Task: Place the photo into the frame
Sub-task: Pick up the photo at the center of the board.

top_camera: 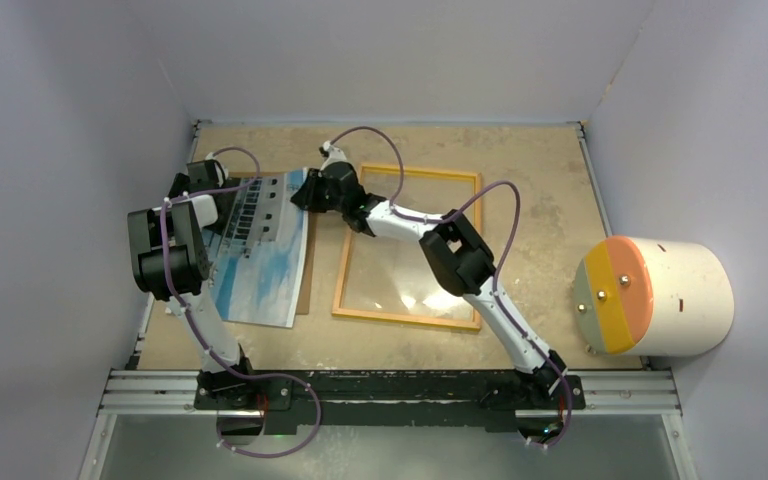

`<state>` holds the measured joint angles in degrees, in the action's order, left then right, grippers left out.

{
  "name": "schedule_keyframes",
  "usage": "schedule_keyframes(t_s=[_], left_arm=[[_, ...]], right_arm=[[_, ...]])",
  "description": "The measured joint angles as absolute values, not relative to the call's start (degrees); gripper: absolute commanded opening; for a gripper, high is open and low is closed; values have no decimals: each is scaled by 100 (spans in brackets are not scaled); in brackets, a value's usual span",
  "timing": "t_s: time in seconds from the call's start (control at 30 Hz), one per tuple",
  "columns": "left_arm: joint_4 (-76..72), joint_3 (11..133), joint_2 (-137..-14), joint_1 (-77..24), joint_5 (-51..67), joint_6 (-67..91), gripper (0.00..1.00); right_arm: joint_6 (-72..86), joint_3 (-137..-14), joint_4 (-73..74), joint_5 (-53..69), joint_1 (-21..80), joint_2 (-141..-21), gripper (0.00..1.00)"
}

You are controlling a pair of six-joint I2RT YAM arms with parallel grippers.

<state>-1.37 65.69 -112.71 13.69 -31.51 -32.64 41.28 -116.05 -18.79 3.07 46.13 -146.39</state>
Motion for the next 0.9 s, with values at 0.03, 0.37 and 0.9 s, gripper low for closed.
schedule_keyframes(t_s=[0.03, 0.37, 0.9], left_arm=[[-134, 6569, -11271, 1369, -3151, -3264, 77], [729, 7087, -11271, 1601, -2716, -3164, 85], [2228, 7719, -11183, 1634, -1914, -2958, 85]], right_arm=[[4270, -11570, -1940, 432, 4560, -14639, 13], [5186, -11480, -2418, 1288, 4018, -14641, 0], [4602, -10256, -1063, 1824, 3284, -12252, 0]])
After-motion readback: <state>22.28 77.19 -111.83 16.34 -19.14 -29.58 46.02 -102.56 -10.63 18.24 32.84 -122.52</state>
